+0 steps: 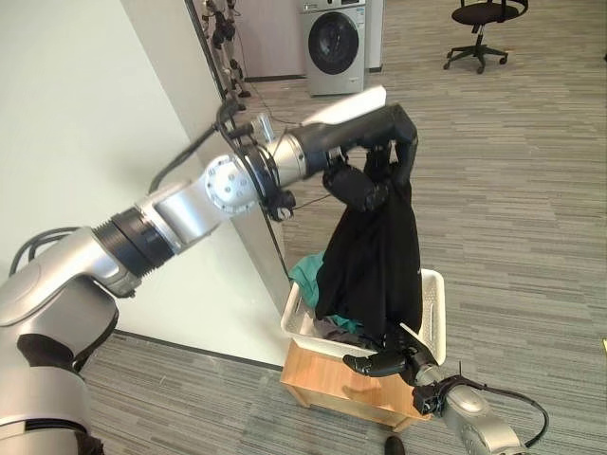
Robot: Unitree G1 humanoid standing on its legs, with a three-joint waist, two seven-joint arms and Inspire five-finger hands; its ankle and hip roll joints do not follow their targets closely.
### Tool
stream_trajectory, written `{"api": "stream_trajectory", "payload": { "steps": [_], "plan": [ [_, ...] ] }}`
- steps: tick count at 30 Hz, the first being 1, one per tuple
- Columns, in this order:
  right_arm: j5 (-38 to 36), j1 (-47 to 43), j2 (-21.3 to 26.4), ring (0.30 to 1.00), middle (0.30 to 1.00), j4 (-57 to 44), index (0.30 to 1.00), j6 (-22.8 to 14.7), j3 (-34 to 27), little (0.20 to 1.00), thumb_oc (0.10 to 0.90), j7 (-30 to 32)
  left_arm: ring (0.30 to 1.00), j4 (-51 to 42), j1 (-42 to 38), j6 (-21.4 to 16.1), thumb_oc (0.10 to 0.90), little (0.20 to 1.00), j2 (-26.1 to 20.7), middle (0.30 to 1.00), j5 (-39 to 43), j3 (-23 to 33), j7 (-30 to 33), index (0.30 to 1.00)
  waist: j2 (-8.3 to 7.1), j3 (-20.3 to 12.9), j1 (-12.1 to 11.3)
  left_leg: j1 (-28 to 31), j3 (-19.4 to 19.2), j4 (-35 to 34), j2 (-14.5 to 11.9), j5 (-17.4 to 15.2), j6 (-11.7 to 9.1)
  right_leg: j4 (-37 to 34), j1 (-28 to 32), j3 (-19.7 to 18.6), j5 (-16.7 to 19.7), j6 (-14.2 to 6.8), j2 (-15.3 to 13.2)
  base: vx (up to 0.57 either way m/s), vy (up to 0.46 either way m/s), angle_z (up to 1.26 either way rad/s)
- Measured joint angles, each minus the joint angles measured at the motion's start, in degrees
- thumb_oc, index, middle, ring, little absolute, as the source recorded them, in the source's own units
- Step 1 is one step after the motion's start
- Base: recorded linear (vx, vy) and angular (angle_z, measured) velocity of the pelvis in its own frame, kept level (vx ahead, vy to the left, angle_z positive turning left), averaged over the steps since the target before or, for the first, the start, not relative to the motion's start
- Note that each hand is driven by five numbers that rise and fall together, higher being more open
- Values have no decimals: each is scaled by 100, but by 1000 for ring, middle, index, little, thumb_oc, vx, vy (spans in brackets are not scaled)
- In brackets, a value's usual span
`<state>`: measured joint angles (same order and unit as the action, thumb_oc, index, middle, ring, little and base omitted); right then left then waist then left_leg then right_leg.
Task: Pick up bed clothes into laundry basket.
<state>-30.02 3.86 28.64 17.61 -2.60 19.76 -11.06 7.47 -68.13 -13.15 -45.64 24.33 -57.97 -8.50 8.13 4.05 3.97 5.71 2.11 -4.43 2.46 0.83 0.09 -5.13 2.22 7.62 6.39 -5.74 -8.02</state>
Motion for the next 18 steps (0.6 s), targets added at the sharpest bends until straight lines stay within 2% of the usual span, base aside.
{"api": "stream_trajectory", "payload": {
  "steps": [6,9,12,18],
  "plan": [
    [105,136,6,900,900,-5,900,-11,-37,900,800,5,300,-1057,1153,342,400,300,8,300,43,-5,-490,300,-47,35,-29,-71,167,3,-1,14,-14,-2,9,171,-23,-19,-10,-9,-11,14],
    [105,180,-1,900,900,-16,900,-13,-198,900,800,8,300,-1216,1217,370,400,300,42,300,43,6,-484,300,-120,95,-103,-110,239,5,-1,34,-35,-1,8,241,-36,-35,-13,-14,-4,16],
    [106,335,-2,900,900,-9,900,-13,-430,900,800,28,300,-1261,1217,370,400,300,162,300,41,97,-437,300,-130,104,-174,-162,350,6,1,51,-39,-2,8,333,-51,-35,-16,9,-1,18],
    [196,329,5,900,900,-9,900,-13,-642,900,800,170,300,-1234,1217,415,400,300,263,300,37,229,-419,300,-131,112,-170,-176,370,2,2,52,-38,-2,6,355,-75,-44,-16,3,2,1]
  ]
}}
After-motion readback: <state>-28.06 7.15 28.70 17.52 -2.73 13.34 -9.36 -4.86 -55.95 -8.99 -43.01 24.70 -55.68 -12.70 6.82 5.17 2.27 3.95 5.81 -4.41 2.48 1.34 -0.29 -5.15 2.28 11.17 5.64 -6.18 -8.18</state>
